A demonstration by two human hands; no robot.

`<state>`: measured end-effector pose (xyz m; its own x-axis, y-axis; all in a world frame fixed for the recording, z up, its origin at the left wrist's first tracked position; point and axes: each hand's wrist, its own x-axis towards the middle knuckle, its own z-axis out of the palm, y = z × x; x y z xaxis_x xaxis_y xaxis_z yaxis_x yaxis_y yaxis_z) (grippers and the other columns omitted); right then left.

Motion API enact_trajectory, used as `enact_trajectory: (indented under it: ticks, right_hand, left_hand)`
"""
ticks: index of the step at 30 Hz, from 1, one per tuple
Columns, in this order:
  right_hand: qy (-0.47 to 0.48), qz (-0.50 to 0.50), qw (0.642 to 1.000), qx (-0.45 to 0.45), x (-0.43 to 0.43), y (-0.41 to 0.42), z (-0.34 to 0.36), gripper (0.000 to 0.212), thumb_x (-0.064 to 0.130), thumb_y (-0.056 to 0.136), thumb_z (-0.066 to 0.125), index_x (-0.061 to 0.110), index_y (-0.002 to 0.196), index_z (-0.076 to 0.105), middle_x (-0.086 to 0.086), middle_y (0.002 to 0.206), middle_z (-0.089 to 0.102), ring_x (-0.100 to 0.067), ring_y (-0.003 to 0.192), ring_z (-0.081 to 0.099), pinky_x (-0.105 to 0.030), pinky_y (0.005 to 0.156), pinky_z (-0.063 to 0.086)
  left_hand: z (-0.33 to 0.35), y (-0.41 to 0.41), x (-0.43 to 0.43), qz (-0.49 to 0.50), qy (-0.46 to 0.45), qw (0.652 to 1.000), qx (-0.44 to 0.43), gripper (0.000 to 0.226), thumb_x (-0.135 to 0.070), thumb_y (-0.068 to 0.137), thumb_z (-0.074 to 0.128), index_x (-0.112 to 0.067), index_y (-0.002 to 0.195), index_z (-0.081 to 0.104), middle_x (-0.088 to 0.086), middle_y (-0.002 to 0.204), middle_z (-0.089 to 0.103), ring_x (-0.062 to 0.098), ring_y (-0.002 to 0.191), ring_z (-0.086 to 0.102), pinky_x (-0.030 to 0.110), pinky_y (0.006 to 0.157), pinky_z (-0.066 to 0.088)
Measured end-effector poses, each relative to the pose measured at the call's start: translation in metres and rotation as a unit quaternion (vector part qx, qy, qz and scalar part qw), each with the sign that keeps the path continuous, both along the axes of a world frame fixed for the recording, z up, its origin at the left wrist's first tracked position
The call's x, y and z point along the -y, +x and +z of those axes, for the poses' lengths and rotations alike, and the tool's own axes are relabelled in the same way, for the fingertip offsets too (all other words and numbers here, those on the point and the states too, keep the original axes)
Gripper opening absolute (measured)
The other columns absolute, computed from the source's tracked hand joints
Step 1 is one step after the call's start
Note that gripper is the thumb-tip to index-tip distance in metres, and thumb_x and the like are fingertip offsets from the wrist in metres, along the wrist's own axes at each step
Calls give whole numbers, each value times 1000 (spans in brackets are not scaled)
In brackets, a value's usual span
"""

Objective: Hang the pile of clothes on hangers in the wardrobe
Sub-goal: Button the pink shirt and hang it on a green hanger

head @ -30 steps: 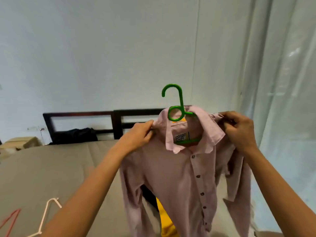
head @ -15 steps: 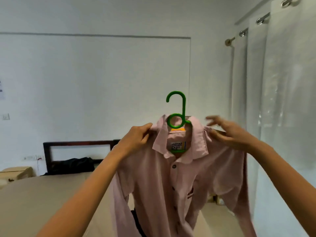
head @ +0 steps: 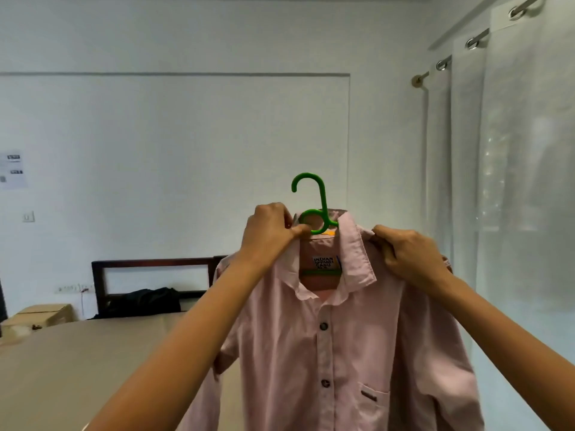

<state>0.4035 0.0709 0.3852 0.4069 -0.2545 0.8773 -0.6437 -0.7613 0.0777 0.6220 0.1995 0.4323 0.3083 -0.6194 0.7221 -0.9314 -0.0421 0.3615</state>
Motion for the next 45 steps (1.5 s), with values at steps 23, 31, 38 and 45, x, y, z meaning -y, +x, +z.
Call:
enact_trajectory:
  ticks: [23,31,38,45]
  right_hand:
    - [79,46,994,60,17,-52,-23,32,29,79,37,13,83,66,-3,70,66,-18,57,47,-17,47,26]
    - [566,290,768,75,17,-69,18,37,29,81,64,13,115,60,-3,108,64,-17,92,61,-30,83,49]
    - [705,140,695,15,13,-31,44,35,35,83,68,4,97,65,-5,81,59,-13,64,51,-20,56,48]
    - [788,195,569,132,16,-21,43,20,9,94,47,8,81,61,-7,68,61,-17,70,51,-26,66,41]
  left_hand:
    - [0,-4,3,-188,159,969,36,27,-38,96,47,-19,105,63,1,100,64,17,92,58,27,77,44]
    - [-39,-10,27,-143,116,976,117,14,-22,93,56,-9,96,59,14,96,66,29,87,61,36,69,45]
    - [-46,-24,29,-91,140,972,167,20,-25,95,51,-9,105,56,16,107,64,35,98,59,41,73,48]
    - [-45,-12,16,-75,116,975,173,12,-19,93,51,-8,99,53,15,102,64,35,94,59,43,71,47]
